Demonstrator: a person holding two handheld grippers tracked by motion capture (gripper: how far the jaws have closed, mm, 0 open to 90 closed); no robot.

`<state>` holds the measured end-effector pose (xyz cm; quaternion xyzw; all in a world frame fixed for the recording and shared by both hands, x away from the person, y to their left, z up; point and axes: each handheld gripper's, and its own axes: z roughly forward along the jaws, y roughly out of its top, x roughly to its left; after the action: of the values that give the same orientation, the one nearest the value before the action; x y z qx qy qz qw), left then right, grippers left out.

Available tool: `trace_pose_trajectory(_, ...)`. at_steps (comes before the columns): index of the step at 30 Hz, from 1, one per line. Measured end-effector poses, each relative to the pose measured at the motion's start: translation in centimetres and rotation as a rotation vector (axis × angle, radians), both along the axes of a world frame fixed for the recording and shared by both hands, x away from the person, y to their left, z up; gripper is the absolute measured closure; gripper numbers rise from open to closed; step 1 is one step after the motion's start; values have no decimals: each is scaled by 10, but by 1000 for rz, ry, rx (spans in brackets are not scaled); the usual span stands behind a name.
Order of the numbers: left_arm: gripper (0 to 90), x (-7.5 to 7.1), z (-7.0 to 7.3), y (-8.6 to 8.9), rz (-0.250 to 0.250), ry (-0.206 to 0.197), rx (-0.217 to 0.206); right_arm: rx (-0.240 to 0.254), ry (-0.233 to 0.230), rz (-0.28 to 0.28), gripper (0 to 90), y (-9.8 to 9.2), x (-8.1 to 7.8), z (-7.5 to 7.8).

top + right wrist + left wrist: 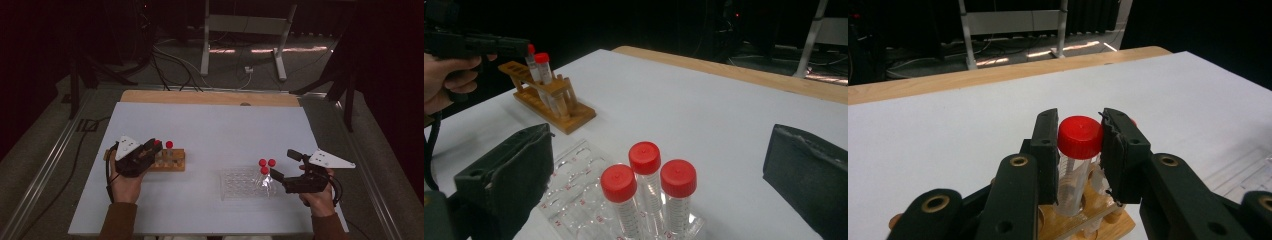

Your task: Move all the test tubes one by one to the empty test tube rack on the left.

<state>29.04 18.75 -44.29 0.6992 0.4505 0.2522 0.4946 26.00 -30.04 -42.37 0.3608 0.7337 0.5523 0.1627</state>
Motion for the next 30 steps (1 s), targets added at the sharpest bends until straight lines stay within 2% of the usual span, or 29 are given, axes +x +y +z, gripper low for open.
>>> trace_pose_trajectory(4, 705, -1, -3, 0, 7, -5, -14, 0, 0, 2, 0, 0, 0, 0)
trace_pose_trajectory(9, 705, -1, -8, -1, 11, -2, -3, 1, -1, 4, 0, 0, 0, 0)
trace_pose_trajectory(16, 696, -1, -10, 1, 6, 0, -24, -1, 2, 6, 0, 1, 0, -1)
trace_pose_trajectory(24, 463, -9, -6, 7, -12, -21, -80, -11, 5, -4, 0, -2, 1, -2)
trace_pose_trajectory(28, 359, -15, -2, 11, -2, -33, -119, -16, 2, -20, 34, -4, 1, -4)
trace_pose_trajectory(30, 273, -18, 0, 12, 18, -40, -122, -16, -10, -37, 60, -5, 1, -5)
